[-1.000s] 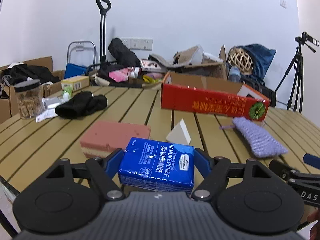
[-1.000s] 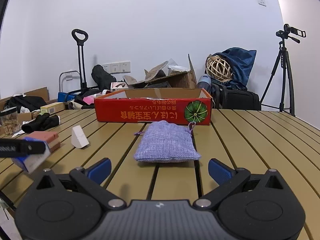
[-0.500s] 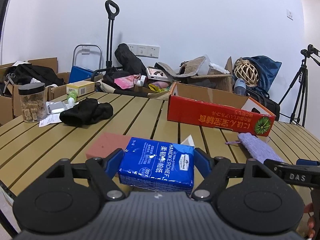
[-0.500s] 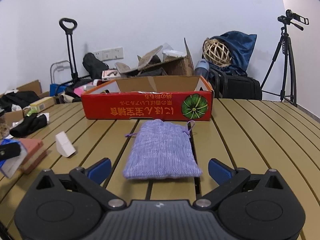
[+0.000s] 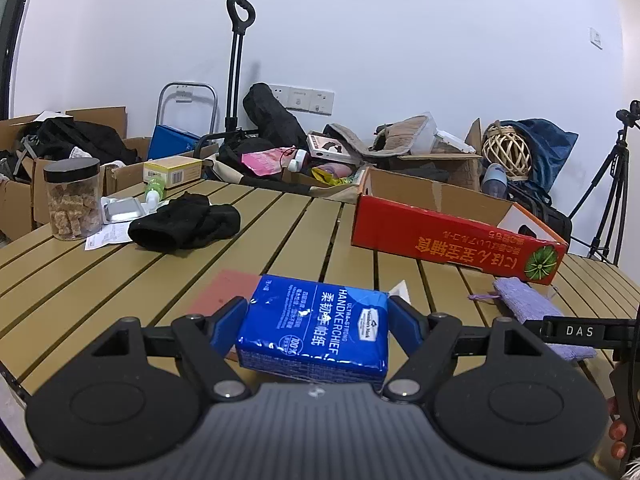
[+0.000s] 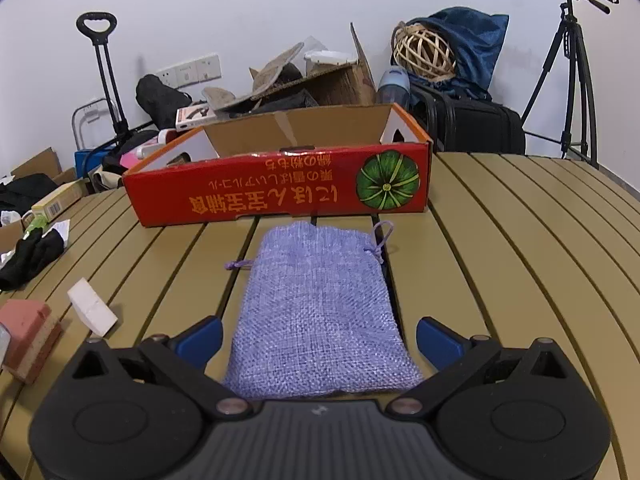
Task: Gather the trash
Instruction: 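Close the right gripper on the lavender sachet bag while the left gripper holds the blue pack, then carry the lavender sachet and blue tissue pack down to the black bin with both grippers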
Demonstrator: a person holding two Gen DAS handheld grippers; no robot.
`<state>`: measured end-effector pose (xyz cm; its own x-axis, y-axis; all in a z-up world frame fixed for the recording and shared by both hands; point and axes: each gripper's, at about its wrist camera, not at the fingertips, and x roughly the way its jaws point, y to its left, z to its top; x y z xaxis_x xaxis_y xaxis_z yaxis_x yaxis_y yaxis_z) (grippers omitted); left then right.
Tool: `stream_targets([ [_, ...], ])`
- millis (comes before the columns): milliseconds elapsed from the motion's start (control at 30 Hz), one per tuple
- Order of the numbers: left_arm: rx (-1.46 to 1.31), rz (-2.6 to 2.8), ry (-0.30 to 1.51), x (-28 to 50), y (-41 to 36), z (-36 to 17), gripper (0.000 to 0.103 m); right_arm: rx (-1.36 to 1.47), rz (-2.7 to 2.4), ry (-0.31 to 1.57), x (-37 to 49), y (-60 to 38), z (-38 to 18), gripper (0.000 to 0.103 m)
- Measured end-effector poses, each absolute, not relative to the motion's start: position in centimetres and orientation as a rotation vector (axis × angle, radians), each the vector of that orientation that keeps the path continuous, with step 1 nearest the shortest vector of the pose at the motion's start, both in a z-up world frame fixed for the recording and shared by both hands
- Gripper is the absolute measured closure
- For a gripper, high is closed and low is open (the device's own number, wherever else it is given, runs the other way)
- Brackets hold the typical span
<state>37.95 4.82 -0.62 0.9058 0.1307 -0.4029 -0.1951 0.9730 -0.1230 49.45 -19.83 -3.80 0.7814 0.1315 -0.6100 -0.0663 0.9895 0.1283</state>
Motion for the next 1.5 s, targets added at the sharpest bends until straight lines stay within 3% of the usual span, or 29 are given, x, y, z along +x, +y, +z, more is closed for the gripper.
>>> stream_targets([
  [300,-0.168,0.174,0.421,38.5,5.3,-0.8,0.026,0.111,0.11,0.702,50.0,-19.5,-4.2,0.024],
  [533,-0.166,0.166,0.413,38.2,5.1,-0.7,0.026,0.106,0.113,0.69,49.4,-19.6,-3.9,0.055],
  [633,-0.163,0.161,0.408,38.0,5.0,-0.6,0.026,0.127,0.116,0.671,48.9,-20.0,-3.8,0.061],
  [1500,-0.173,0.084,0.349,33.1,5.2,1.2,0.026,0.123,0.17,0.467,38.5,-20.4,-1.1,0.065],
])
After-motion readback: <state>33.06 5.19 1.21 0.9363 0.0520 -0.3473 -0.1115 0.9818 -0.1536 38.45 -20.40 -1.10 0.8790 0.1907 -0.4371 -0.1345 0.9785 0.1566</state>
